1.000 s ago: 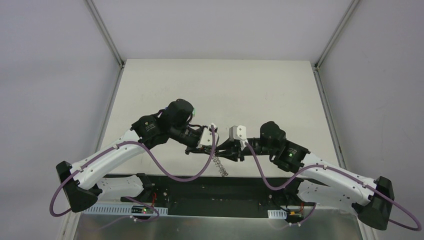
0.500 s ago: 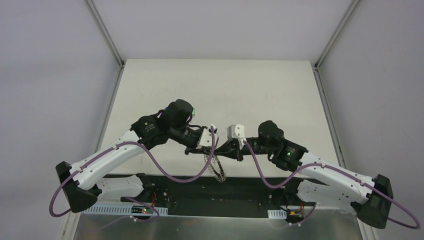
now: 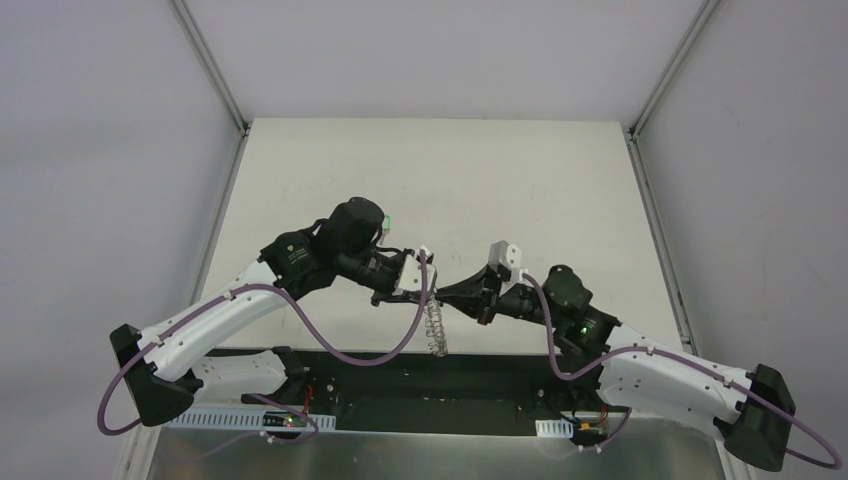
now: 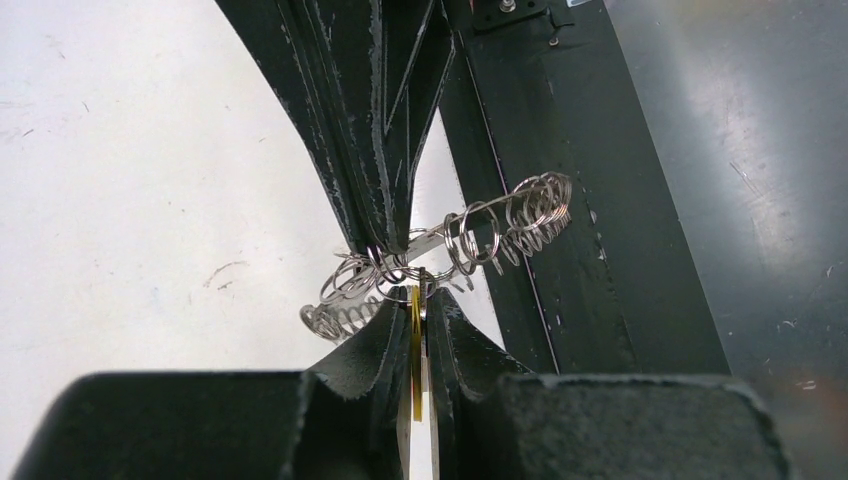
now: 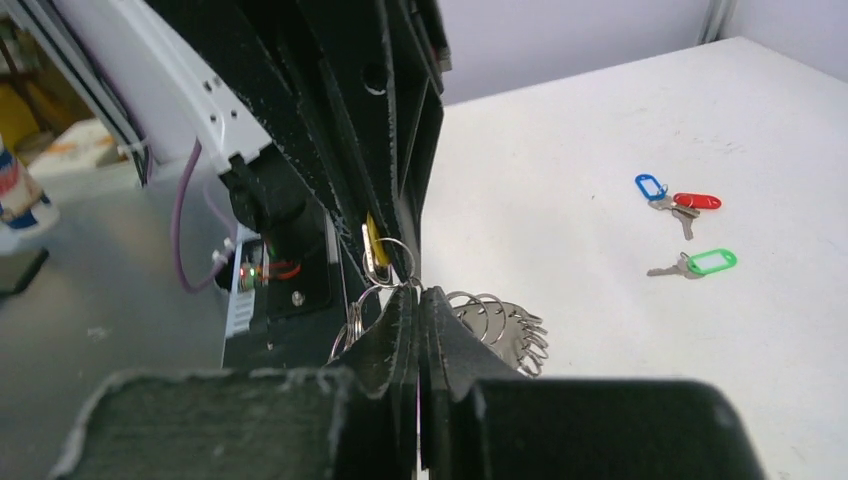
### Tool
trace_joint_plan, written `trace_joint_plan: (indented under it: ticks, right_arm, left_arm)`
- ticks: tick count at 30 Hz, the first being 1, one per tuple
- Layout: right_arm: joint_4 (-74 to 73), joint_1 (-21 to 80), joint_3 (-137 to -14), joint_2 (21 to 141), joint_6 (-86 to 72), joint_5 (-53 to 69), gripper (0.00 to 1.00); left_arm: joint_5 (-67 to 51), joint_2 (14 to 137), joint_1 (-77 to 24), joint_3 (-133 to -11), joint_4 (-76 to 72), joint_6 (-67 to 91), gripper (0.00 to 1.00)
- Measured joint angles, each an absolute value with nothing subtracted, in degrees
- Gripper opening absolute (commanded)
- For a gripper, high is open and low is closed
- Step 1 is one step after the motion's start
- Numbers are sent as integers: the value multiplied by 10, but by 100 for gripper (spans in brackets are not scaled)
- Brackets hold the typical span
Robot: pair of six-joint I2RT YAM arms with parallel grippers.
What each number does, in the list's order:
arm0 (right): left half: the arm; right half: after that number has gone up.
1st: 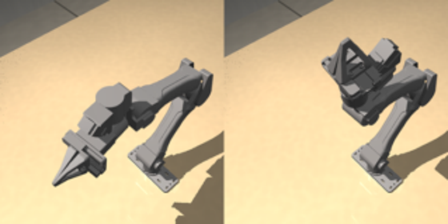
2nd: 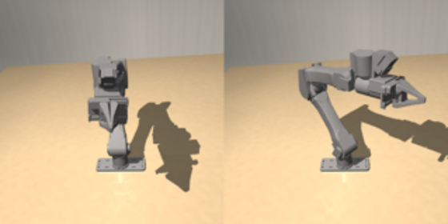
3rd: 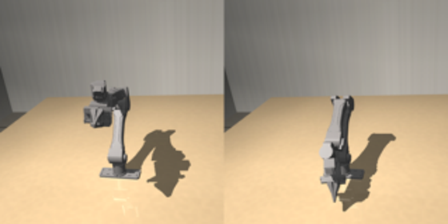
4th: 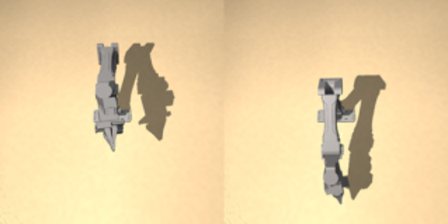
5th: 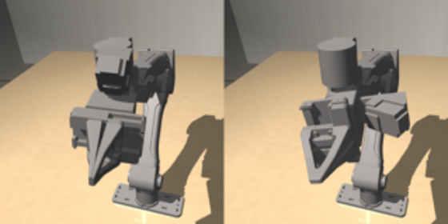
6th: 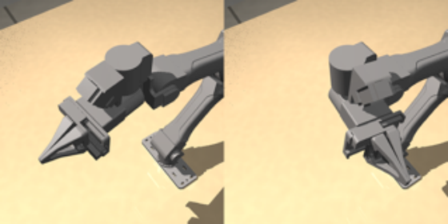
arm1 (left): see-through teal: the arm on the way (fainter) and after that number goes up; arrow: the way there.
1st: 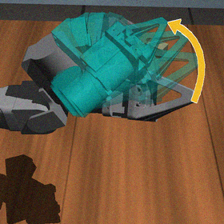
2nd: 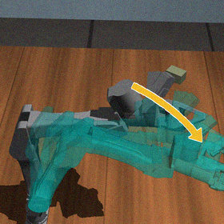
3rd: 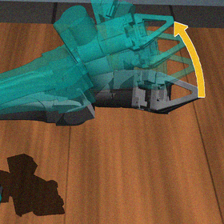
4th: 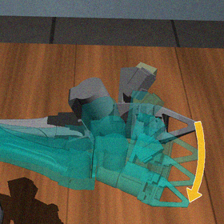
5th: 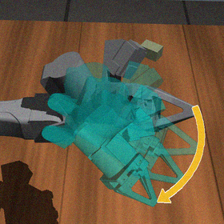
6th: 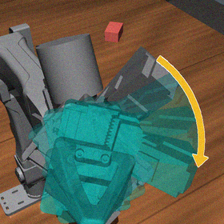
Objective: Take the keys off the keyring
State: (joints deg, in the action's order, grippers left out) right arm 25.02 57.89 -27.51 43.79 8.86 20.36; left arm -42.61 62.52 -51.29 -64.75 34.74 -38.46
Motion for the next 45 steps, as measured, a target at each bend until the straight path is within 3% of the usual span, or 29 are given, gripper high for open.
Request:
trace_joint_plan:
  ticks: [11,14,18,22,27,34,45]
  right_arm:
    - [536,585,-152,452,-29,105,1]
    - [577,586,-138,458,-37,96,29]
    - [580,582,-134,443,-31,88,39]
    - [529,582,-135,385,-1,92,39]
    - [350,582,-189,335,80,135,39]
    - [134,581,-326,389,206,209,39]
    - [24,582,-379,464,284,282,39]
  left_arm:
    - [-416,625,-513,-648,336,-385,0]
    - [-415,625,-513,-648,331,-386,0]
    - [-418,624,-513,-648,340,-385,0]
    - [-420,624,-513,-647,353,-385,0]
    - [-420,624,-513,-647,359,-385,0]
    - [-432,624,-513,-647,359,-385,0]
    - [-444,624,-513,-647,360,-385,0]
